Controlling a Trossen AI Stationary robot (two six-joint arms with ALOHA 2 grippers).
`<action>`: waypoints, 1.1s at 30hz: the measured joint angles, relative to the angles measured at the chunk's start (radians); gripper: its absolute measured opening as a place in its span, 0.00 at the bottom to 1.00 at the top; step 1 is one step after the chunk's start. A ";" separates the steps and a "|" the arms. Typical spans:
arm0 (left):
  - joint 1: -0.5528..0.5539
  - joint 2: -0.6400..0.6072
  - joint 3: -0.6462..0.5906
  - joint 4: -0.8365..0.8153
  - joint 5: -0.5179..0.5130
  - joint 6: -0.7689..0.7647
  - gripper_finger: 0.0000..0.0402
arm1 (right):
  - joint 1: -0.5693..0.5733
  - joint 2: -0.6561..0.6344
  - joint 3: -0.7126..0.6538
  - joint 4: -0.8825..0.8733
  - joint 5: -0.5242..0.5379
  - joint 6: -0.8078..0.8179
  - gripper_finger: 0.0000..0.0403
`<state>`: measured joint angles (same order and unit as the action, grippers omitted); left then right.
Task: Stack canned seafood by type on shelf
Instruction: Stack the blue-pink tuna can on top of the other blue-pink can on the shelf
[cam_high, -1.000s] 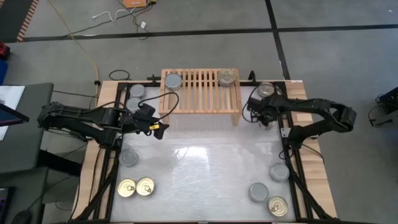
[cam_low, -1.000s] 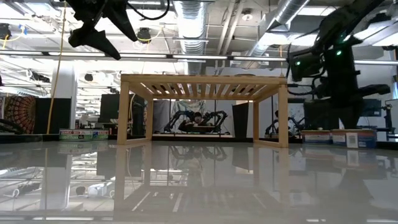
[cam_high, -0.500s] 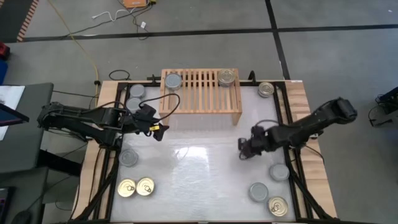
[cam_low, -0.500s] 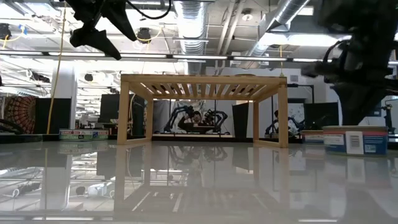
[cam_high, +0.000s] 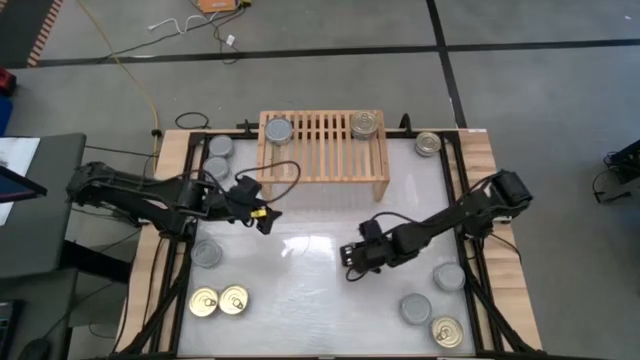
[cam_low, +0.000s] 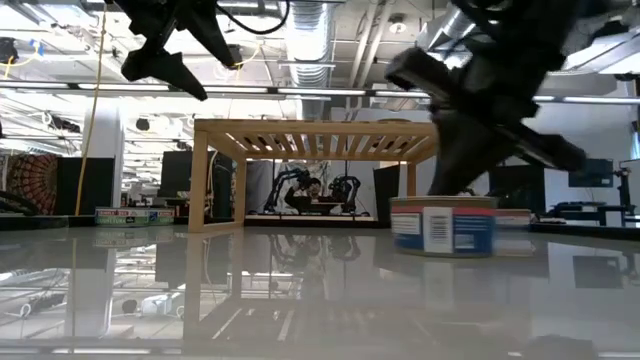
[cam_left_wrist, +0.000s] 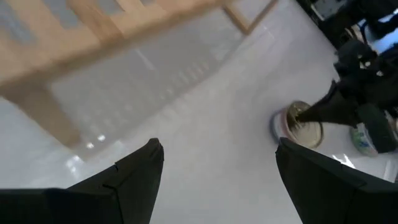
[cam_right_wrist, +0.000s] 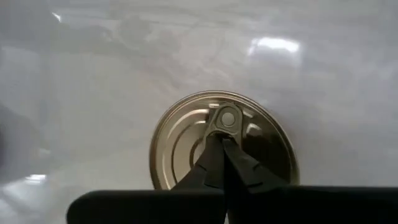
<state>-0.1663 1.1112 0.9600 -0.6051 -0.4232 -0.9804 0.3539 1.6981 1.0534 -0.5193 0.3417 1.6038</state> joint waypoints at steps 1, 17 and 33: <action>-0.013 0.013 0.000 0.004 0.000 -0.018 0.74 | -0.002 -0.004 0.030 -0.035 0.007 -0.044 0.04; -0.167 0.254 0.000 0.238 -0.024 -0.295 0.74 | 0.152 -0.527 -0.138 -0.317 0.250 -0.096 0.03; -0.205 0.516 0.000 0.683 -0.081 -0.380 0.74 | 0.255 -0.708 -0.480 -0.080 0.313 -0.078 0.14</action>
<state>-0.3712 1.6277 0.9600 0.0777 -0.5045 -1.3602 0.6090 0.9905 0.5735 -0.5996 0.6551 1.5262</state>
